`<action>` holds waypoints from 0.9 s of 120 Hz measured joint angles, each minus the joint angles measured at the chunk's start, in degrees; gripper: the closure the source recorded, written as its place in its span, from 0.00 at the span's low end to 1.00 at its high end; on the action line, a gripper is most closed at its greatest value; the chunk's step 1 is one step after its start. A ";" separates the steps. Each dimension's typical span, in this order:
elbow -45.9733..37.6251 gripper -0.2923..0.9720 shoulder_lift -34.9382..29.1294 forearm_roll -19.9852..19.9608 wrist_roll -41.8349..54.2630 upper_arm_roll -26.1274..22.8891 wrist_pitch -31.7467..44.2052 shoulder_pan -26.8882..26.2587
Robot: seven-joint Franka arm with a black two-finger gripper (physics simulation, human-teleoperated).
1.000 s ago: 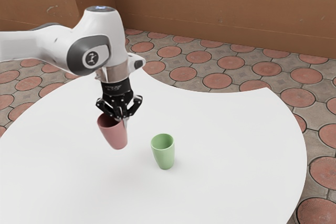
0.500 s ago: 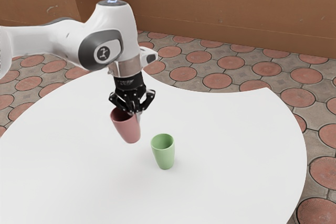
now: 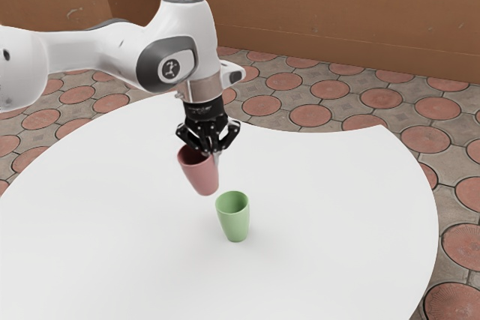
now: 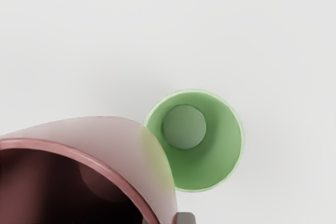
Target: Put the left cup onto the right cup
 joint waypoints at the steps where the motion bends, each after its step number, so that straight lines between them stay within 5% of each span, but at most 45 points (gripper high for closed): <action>1: 0.09 0.85 0.12 0.04 0.00 -0.04 -0.01 0.00; 108: 3.71 0.85 4.56 1.07 0.27 -1.79 0.42 -1.29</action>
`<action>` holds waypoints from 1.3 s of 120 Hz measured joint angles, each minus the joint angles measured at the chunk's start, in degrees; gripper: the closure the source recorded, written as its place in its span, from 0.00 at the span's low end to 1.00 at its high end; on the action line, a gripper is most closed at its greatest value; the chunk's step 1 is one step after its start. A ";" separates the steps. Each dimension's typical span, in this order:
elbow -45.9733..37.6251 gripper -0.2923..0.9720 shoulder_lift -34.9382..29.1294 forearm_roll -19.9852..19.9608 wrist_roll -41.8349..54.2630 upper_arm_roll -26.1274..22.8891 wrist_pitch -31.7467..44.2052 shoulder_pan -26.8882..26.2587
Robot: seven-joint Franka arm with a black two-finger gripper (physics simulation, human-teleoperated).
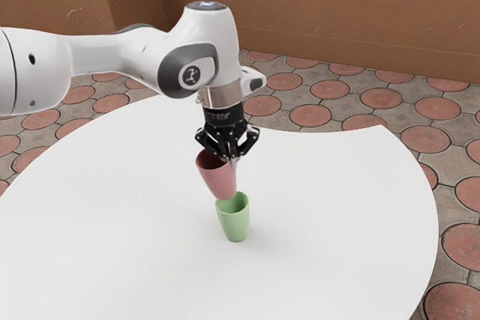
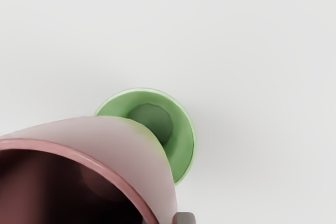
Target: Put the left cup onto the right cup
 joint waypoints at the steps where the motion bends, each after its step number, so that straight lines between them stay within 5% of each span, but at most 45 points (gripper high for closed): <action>1: 0.01 0.85 0.05 0.00 0.00 -0.01 0.01 0.01; 156: 1.93 0.85 3.58 1.13 0.08 -0.53 0.22 -0.44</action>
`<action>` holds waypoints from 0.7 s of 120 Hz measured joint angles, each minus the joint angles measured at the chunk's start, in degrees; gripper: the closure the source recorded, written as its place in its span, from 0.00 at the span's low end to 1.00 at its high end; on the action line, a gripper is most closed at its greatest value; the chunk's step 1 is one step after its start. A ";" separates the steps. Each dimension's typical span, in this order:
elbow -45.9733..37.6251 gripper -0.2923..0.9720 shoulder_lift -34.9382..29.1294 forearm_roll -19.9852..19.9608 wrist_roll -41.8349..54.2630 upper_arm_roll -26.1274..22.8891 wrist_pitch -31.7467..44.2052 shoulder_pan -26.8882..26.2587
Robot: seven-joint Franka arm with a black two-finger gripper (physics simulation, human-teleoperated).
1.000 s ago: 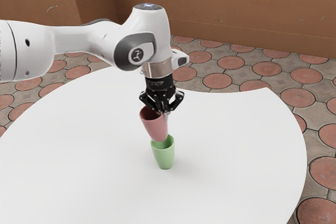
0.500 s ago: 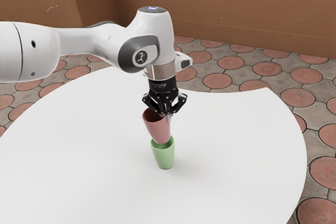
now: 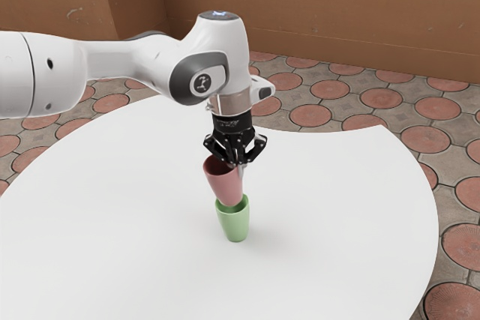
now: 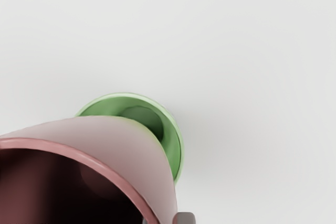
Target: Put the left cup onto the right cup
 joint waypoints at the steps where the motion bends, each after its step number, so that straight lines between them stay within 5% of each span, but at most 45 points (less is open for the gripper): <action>1: 0.00 0.85 0.03 0.00 0.00 0.00 0.00 0.00; 84: 0.00 0.85 1.53 0.07 0.00 0.01 0.19 -0.01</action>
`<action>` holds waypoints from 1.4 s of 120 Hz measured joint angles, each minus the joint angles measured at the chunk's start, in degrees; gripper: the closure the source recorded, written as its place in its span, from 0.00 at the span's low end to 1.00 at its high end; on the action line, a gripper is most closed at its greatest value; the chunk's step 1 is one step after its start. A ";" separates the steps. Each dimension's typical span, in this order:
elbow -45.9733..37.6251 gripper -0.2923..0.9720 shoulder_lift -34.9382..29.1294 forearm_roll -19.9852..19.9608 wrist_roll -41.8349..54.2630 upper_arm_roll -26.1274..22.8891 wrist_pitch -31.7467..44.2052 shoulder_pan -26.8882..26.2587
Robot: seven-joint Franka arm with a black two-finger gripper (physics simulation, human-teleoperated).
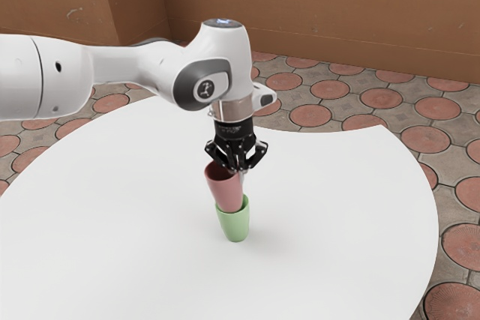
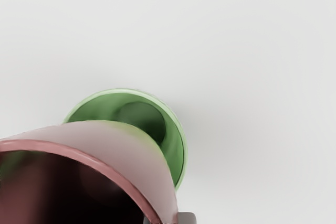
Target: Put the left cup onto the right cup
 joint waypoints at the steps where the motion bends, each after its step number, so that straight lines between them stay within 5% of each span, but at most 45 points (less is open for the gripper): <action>1: 0.00 0.85 0.02 0.00 0.00 0.00 0.01 0.00; 112: -0.09 0.84 1.56 0.06 -0.02 0.00 1.46 0.00; 132: -0.09 0.78 1.65 -0.08 0.04 0.01 1.83 -0.01; 168: -0.11 0.49 1.66 -0.15 0.18 -0.07 2.95 -0.01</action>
